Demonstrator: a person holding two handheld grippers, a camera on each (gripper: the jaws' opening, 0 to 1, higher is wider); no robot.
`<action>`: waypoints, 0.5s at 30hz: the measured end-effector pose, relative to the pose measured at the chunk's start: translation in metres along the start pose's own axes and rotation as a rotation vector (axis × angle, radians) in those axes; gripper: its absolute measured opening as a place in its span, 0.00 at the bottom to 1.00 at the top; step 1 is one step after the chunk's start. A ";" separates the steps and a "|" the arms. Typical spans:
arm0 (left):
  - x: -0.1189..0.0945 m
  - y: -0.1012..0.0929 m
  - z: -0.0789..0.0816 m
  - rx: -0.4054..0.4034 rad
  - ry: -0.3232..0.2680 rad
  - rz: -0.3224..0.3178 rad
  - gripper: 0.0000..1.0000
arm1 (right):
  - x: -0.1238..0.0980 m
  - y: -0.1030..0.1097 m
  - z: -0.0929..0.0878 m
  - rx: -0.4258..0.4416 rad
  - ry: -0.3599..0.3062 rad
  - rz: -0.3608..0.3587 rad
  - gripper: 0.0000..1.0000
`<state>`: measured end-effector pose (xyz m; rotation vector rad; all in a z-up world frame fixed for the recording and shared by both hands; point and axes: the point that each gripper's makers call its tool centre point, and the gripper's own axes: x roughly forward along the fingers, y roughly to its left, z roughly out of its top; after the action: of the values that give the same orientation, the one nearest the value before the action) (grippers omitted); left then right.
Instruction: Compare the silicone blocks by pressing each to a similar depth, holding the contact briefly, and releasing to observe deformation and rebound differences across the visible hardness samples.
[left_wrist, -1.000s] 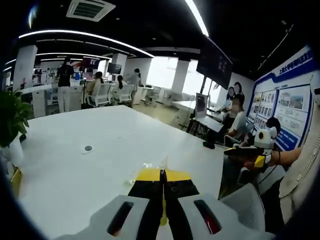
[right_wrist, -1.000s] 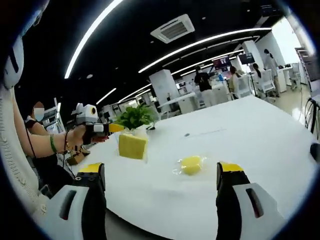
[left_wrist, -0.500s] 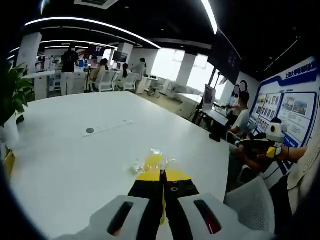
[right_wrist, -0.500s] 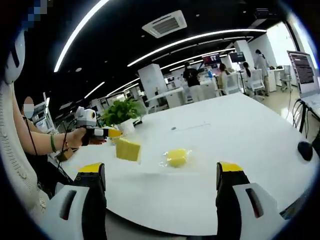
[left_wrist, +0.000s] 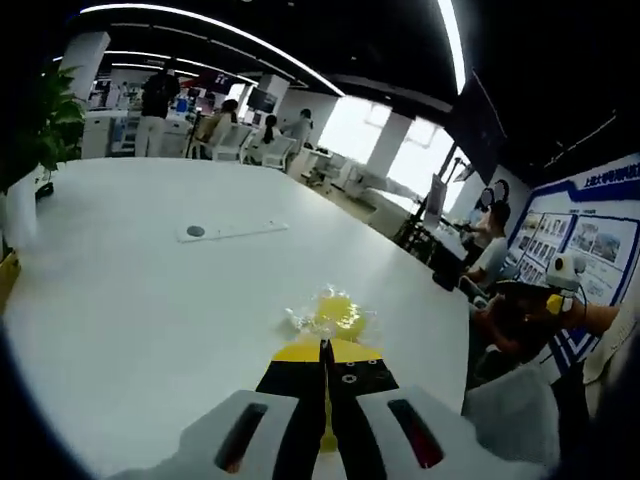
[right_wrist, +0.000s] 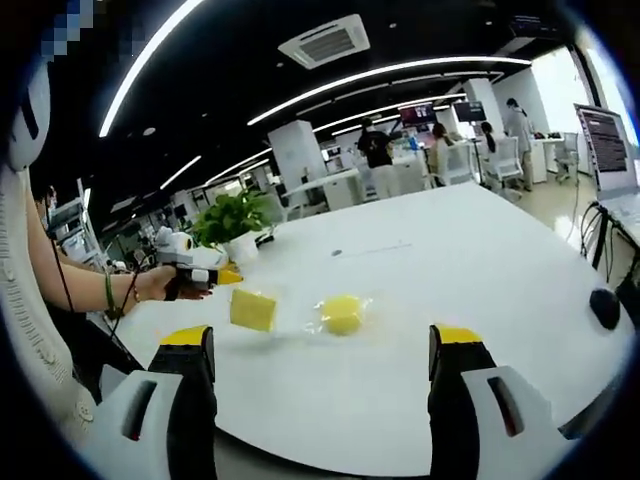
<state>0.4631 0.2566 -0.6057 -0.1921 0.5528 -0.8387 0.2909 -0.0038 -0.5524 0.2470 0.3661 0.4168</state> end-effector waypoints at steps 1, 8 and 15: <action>0.000 0.007 0.001 0.007 0.001 0.023 0.00 | 0.001 0.000 -0.001 0.001 0.006 -0.001 0.82; 0.007 0.048 0.000 0.084 0.010 0.144 0.00 | 0.005 -0.001 -0.005 -0.006 0.045 0.004 0.81; 0.015 0.080 -0.009 0.079 0.022 0.223 0.00 | 0.002 -0.008 -0.007 -0.018 0.063 -0.019 0.79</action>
<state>0.5180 0.2987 -0.6486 -0.0477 0.5500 -0.6451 0.2930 -0.0088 -0.5621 0.2130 0.4264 0.4100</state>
